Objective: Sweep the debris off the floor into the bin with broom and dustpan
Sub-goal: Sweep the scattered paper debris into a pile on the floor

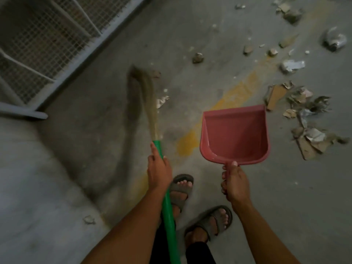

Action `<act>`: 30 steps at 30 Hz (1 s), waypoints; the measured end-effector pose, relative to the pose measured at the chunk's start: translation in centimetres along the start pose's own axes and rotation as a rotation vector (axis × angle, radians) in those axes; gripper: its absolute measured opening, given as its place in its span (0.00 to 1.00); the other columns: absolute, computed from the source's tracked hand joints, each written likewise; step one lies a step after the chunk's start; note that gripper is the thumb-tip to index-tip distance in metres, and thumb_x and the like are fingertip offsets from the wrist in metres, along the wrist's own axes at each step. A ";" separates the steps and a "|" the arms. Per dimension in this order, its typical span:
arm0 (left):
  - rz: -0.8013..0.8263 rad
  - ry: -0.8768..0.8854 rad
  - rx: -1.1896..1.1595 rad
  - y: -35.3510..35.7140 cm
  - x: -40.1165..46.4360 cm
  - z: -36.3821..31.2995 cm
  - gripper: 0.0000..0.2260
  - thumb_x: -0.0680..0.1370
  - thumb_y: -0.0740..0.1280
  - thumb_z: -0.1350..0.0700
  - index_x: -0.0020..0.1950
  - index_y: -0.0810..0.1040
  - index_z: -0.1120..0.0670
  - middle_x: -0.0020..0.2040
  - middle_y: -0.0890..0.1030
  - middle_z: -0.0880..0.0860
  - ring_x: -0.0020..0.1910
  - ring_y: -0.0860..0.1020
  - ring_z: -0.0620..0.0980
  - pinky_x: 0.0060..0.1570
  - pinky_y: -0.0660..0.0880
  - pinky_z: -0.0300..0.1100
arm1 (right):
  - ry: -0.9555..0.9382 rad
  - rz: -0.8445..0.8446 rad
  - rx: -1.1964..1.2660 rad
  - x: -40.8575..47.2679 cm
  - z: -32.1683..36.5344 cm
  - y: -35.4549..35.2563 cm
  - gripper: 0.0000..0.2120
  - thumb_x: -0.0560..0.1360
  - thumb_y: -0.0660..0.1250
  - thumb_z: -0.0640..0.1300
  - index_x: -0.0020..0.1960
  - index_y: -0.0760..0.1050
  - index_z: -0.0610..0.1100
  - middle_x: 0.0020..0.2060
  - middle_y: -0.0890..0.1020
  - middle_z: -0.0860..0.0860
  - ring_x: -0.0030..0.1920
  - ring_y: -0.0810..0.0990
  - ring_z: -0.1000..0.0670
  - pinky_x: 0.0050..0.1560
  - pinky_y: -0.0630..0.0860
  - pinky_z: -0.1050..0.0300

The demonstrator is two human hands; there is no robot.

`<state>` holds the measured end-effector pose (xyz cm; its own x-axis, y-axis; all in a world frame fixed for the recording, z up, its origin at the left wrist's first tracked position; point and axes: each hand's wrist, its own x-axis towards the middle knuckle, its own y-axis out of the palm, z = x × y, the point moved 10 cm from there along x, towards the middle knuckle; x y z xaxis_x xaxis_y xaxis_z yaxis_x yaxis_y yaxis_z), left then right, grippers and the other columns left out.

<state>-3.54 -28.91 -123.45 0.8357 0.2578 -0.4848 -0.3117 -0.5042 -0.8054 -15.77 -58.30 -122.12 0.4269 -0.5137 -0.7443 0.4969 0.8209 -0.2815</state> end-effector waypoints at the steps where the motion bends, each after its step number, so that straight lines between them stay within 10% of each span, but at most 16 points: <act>1: -0.026 -0.070 0.016 -0.9 0.7 2.3 0.34 0.85 0.61 0.54 0.87 0.46 0.53 0.66 0.74 0.65 0.59 0.78 0.68 0.58 0.74 0.57 | -0.004 0.024 -0.003 0.0 0.3 1.4 0.26 0.88 0.54 0.61 0.53 0.77 0.39 0.36 0.76 0.47 0.24 0.69 0.53 0.24 0.65 0.60; 7: 0.115 -0.313 0.150 -1.4 3.0 13.2 0.36 0.83 0.63 0.53 0.87 0.49 0.53 0.64 0.76 0.67 0.61 0.78 0.68 0.59 0.76 0.55 | -0.038 0.111 -0.105 0.5 0.8 7.2 0.26 0.88 0.54 0.60 0.53 0.78 0.39 0.37 0.77 0.46 0.24 0.70 0.53 0.23 0.65 0.60; 21: 0.406 0.370 0.093 7.6 4.4 -3.5 0.37 0.81 0.67 0.55 0.86 0.54 0.41 0.60 0.76 0.61 0.60 0.77 0.64 0.58 0.77 0.54 | 0.010 0.000 -0.130 2.4 -0.5 6.1 0.27 0.88 0.52 0.59 0.54 0.78 0.39 0.38 0.77 0.45 0.25 0.70 0.51 0.20 0.64 0.61; 30: 0.240 0.239 0.051 1.7 0.7 1.4 0.41 0.82 0.67 0.55 0.84 0.44 0.33 0.58 0.71 0.51 0.49 0.78 0.56 0.43 0.75 0.48 | -0.012 -0.044 -0.094 1.1 1.1 6.1 0.26 0.88 0.52 0.61 0.52 0.78 0.42 0.38 0.78 0.45 0.27 0.71 0.50 0.22 0.64 0.62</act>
<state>-4.13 -28.42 -125.68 0.8161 -0.0666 -0.5741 -0.5297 -0.4834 -0.6969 -11.46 -54.11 -123.97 0.4153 -0.5520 -0.7231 0.4428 0.8170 -0.3693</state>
